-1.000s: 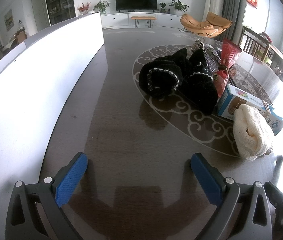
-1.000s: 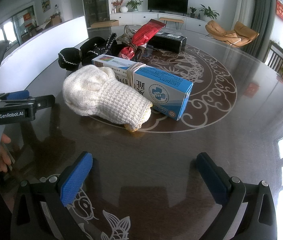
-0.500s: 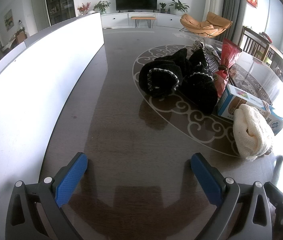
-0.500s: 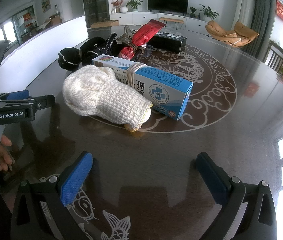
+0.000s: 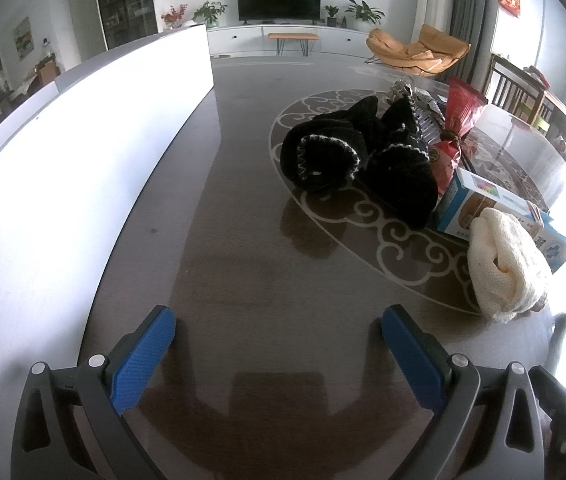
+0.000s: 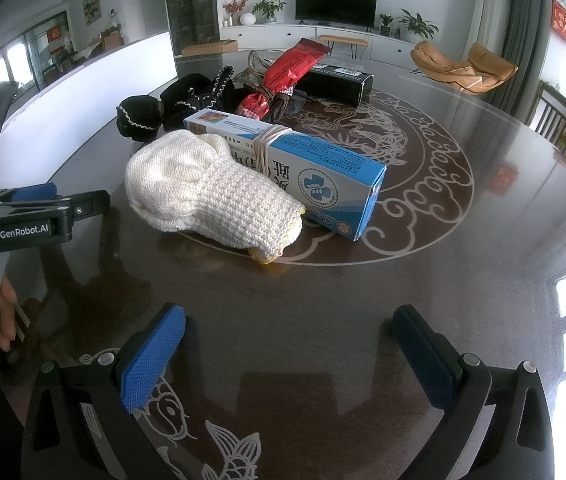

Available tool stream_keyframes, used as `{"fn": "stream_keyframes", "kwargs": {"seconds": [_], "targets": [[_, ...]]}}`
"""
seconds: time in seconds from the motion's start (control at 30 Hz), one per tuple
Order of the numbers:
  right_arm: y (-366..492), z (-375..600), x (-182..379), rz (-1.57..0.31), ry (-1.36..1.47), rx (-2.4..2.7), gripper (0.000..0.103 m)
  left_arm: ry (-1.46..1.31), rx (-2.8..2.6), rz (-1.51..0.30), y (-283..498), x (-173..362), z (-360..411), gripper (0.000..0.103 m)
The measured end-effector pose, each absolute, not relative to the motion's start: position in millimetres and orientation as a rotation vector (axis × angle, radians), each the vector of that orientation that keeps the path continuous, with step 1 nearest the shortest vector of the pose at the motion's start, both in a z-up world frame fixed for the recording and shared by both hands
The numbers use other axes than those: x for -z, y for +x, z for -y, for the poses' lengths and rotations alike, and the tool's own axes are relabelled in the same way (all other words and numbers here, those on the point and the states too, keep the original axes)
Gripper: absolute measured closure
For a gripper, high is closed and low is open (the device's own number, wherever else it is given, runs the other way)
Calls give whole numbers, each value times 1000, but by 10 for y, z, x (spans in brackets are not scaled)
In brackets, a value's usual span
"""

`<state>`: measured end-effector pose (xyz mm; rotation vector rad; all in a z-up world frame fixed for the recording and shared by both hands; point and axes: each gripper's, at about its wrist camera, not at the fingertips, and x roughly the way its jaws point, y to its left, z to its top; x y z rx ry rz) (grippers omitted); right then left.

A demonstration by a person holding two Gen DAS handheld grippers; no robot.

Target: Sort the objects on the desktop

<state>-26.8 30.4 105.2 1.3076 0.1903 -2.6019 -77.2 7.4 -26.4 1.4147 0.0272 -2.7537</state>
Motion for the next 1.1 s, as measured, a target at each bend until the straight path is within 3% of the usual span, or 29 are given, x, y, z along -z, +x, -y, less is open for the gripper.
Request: {"fn": "stream_keyframes", "kwargs": {"seconds": [1.1], "targets": [[-284,-303,-1063,-194,1315,2584,0,1359,2958,84,116,298,-183,0]]}}
